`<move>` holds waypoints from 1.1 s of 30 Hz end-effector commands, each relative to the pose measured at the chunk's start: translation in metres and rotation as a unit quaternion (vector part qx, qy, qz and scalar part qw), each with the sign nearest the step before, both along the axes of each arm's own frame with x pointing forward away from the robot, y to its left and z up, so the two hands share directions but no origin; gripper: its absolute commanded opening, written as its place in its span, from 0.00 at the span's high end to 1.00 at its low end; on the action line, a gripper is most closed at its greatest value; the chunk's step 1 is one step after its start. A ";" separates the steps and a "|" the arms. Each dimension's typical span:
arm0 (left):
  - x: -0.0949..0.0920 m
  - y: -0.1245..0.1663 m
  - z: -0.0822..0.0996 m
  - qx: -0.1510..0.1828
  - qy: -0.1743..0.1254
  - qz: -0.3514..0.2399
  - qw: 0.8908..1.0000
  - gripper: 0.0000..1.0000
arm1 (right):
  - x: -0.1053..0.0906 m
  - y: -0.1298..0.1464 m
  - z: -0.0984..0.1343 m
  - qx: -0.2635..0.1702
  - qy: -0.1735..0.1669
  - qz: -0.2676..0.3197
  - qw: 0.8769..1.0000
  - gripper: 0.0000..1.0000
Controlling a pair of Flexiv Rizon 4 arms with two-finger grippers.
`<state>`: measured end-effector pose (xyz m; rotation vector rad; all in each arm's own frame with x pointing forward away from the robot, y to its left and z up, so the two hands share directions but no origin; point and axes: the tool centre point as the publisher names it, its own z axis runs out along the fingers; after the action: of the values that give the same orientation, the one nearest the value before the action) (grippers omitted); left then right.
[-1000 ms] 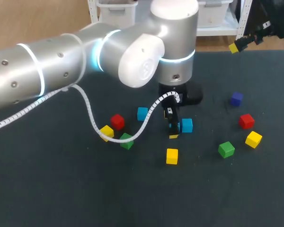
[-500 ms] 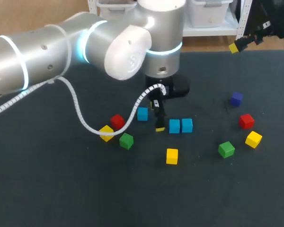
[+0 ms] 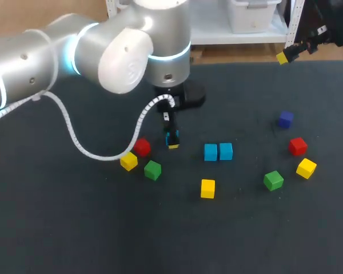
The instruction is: Place the blue cubes, place green cubes on the blue cubes, place the yellow cubes on the green cubes, then place the red cubes on the yellow cubes, and place purple cube on the red cubes.
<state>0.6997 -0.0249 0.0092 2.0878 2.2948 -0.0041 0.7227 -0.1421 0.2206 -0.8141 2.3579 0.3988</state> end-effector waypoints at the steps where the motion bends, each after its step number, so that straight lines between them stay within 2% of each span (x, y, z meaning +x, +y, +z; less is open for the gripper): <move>1: -0.009 0.007 0.000 -0.011 -0.007 -0.036 0.999 0.00 | -0.001 0.000 0.000 0.000 -0.001 -0.001 1.000 0.00; 12: -0.006 0.011 -0.006 -0.021 0.009 -0.071 0.997 0.00 | -0.001 0.000 0.000 0.000 -0.001 -0.001 1.000 0.00; 23: -0.006 0.000 -0.011 -0.023 0.018 -0.088 0.996 0.00 | -0.001 0.000 0.000 0.000 -0.001 -0.001 1.000 0.00; 24: -0.006 -0.001 -0.010 -0.022 0.015 -0.087 0.996 0.03 | -0.001 0.000 0.000 0.000 -0.001 -0.001 1.000 0.00; 25: -0.004 -0.001 -0.010 -0.019 0.013 -0.080 0.997 0.12 | -0.001 0.000 0.000 0.000 -0.001 -0.001 1.000 0.00; 26: -0.003 -0.002 -0.011 -0.016 0.012 -0.075 0.997 0.46 | -0.001 0.000 0.000 0.000 -0.001 -0.001 1.000 0.00; 27: -0.002 -0.003 -0.011 -0.016 0.012 -0.077 0.997 0.53 | -0.001 0.000 0.000 0.000 -0.001 -0.001 1.000 0.00; 30: -0.002 -0.003 -0.010 -0.016 0.017 -0.076 0.997 0.54 | -0.001 0.000 0.000 0.000 -0.001 -0.001 1.000 0.00; 32: -0.001 -0.003 -0.011 -0.013 0.015 -0.071 0.997 0.64 | -0.001 0.000 0.000 0.000 -0.001 -0.001 1.000 0.00; 33: -0.001 -0.003 -0.012 -0.013 0.016 -0.070 0.997 0.74 | -0.001 0.000 0.000 0.000 -0.001 -0.001 1.000 0.00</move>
<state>0.6949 -0.0247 -0.0014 2.2411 2.1374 -0.0697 0.7227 -0.1422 0.2206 -0.8141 2.3579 0.3988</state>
